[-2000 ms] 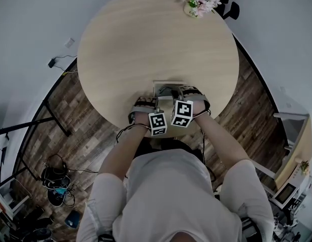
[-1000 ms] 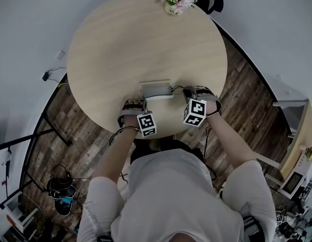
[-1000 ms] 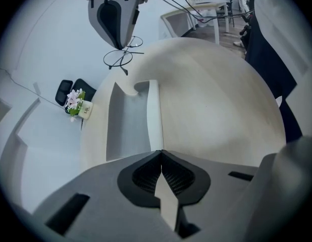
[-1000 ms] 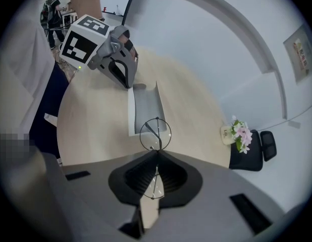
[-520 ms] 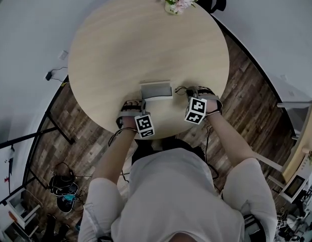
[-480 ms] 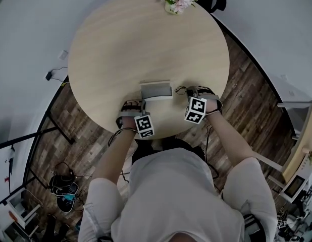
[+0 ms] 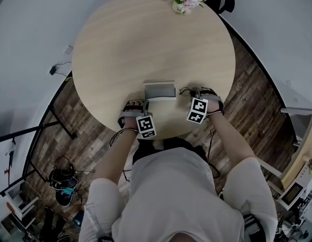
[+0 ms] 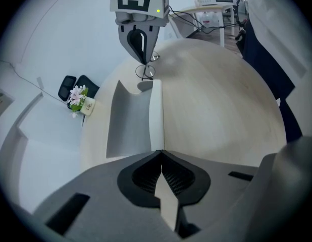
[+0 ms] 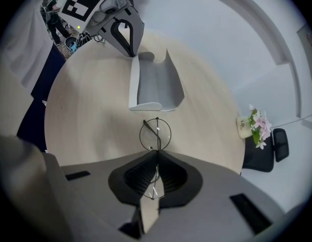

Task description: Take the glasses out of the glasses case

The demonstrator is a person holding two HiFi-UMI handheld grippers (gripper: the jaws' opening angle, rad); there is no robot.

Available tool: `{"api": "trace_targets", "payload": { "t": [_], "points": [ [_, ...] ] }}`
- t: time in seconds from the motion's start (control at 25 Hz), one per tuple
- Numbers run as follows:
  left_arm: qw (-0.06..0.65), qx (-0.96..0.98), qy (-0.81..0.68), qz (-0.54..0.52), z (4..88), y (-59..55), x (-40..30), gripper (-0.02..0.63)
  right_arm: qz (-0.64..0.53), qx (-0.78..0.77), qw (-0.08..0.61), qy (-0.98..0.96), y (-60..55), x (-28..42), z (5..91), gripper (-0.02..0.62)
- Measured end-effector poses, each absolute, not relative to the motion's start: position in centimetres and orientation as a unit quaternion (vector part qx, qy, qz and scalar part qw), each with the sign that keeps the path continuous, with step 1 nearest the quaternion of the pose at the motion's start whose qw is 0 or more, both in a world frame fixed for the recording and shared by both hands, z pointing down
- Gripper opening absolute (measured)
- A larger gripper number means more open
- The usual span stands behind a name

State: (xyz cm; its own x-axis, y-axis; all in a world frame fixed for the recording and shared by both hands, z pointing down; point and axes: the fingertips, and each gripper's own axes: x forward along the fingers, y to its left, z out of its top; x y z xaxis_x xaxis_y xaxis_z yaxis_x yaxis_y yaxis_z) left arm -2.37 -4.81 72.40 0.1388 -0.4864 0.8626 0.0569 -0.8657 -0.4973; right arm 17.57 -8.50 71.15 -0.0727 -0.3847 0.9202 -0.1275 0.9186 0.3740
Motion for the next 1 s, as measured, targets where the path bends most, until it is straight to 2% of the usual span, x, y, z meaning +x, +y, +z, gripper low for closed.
{"api": "trace_targets", "payload": {
  "t": [1.0],
  "points": [
    [0.206,-0.742,0.14,-0.622,72.3,-4.8,-2.5,0.008,-0.109,0.193,0.65,-0.727,-8.4,16.0,69.5,0.014]
  ]
}}
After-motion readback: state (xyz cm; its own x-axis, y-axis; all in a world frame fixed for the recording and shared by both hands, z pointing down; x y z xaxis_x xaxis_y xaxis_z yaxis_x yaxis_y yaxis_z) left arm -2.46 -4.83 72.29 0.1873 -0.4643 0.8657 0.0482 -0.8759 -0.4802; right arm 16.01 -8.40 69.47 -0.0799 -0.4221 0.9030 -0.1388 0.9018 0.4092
